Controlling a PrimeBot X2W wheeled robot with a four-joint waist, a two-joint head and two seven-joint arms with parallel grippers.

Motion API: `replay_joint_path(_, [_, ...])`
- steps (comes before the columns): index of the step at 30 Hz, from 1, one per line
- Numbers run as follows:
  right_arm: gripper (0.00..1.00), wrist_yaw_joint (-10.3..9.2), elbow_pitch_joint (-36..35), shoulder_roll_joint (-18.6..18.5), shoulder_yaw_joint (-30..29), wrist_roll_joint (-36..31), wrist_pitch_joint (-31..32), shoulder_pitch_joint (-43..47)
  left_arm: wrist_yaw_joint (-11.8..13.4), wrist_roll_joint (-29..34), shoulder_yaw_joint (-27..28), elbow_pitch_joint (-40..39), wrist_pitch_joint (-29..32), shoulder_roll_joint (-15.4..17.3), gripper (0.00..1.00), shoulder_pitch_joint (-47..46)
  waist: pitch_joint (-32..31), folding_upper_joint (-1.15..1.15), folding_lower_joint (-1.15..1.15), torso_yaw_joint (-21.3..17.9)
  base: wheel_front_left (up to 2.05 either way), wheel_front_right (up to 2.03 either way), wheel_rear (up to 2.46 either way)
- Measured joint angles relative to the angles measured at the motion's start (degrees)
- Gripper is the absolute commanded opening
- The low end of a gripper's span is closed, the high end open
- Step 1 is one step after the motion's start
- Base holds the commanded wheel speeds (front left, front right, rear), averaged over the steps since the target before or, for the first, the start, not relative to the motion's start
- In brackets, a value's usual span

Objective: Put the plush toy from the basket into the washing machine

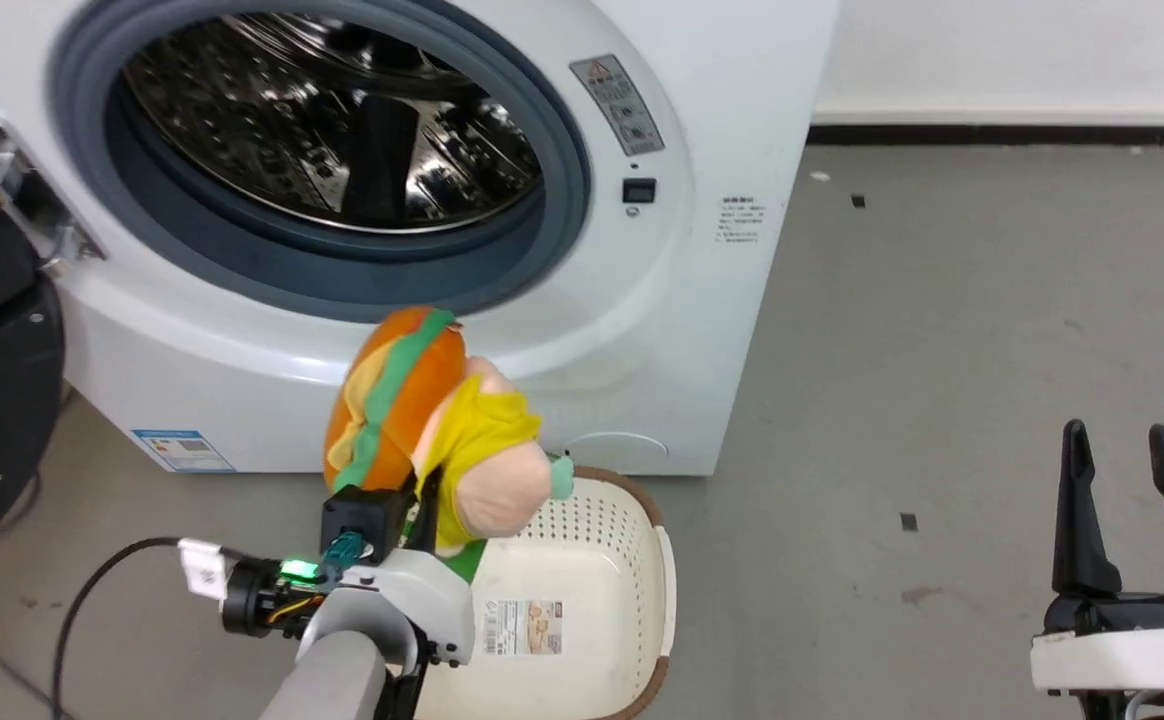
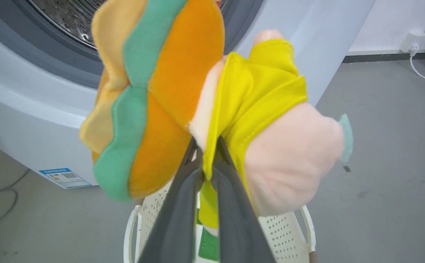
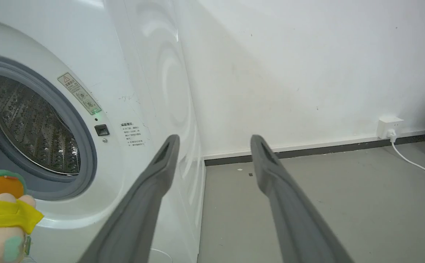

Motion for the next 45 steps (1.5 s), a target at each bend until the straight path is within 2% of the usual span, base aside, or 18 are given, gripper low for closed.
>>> replay_joint_path(2, [1.0,0.0,0.0,0.0,0.0,0.0,0.0,0.4,1.0,1.2,1.8,-5.0,0.0,0.6,0.0,2.1,-1.0,0.0,0.0,0.7,0.0,0.0,0.0])
replay_joint_path(6, [1.0,0.0,0.0,0.0,0.1,0.0,0.0,0.5,2.0,2.6,4.4,-9.7,0.0,1.4,0.0,3.5,-1.2,0.0,0.0,1.1,0.0,0.0,0.0])
replay_joint_path(14, [1.0,0.0,-0.6,0.0,0.8,-0.2,0.0,-0.2,1.9,4.3,8.8,-12.1,0.0,1.2,0.0,1.1,2.0,0.0,0.01,0.6,0.0,0.0,0.0])
replay_joint_path(22, [1.0,0.0,-1.5,0.0,1.4,-0.7,0.0,-4.6,0.7,6.3,11.9,-9.4,0.0,2.0,0.0,-10.1,8.8,0.0,0.02,-1.5,0.0,0.0,0.0])
replay_joint_path(31, [1.0,0.0,-2.4,0.0,2.3,-0.4,0.0,-9.8,-0.1,8.3,14.5,-4.6,0.0,4.6,0.0,-23.7,18.4,0.0,0.02,-4.3,0.0,0.0,0.0])
replay_joint_path(41, [1.0,0.0,-3.4,0.0,3.0,1.0,0.0,-14.2,0.0,8.6,18.1,1.2,0.0,9.6,0.0,-39.8,28.4,0.0,0.02,-8.1,0.0,0.0,0.0])
replay_joint_path(45, [1.0,0.0,-3.8,0.0,3.3,2.3,0.0,-15.7,0.1,8.5,19.7,4.0,0.0,12.9,0.0,-47.7,32.7,0.0,0.02,-10.0,0.0,0.0,0.0])
